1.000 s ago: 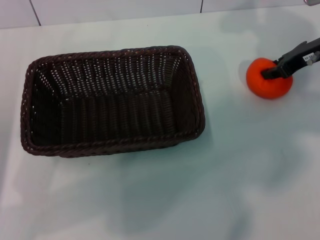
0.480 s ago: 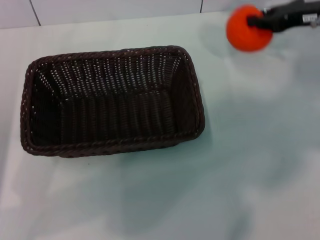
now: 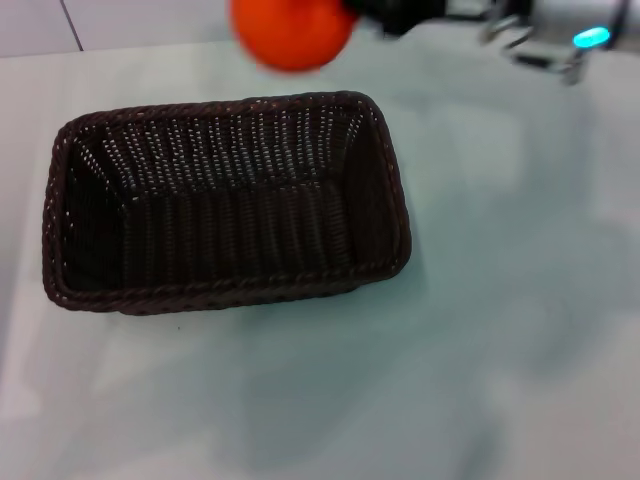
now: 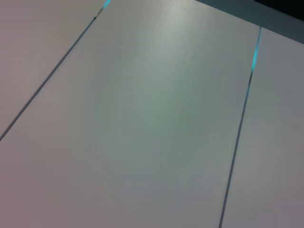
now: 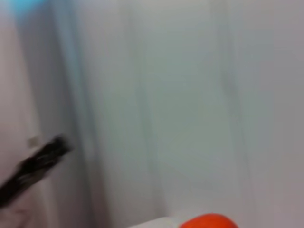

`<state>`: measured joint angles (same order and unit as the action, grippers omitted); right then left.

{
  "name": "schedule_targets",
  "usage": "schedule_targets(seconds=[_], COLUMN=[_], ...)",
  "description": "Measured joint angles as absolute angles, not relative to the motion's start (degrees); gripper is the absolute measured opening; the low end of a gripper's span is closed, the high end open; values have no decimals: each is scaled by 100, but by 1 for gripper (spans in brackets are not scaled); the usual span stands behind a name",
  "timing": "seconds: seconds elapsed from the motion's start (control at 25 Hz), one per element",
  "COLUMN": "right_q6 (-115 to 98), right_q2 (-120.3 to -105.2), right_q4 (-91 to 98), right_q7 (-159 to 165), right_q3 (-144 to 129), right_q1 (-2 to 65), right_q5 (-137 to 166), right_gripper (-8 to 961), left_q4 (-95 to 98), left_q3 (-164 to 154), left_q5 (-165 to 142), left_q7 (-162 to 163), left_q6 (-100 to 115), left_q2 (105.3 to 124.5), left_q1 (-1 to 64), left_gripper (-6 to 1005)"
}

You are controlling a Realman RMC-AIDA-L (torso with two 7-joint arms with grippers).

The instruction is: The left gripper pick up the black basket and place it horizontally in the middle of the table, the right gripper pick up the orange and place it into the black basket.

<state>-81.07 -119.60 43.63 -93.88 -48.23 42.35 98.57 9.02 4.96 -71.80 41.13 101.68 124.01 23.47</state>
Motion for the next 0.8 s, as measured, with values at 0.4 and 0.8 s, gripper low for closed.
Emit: schedule_targets(seconds=[0.4, 0.8], right_q6=[-7558, -7532], right_q2=[-11962, -11960], right_q4=[3569, 3456], right_q7=[-9483, -10743], right_q3=[-5627, -5166], right_q1=[4704, 3995], right_q5=[9775, 8152], right_gripper=[311, 635], left_q4=[898, 906], left_q3=[562, 572], left_q5=[-7181, -7181], left_q7=[4113, 4113], left_q6=[10160, 10160], left_q2=[12401, 12401], left_q1=[2326, 2343], left_gripper=[830, 830])
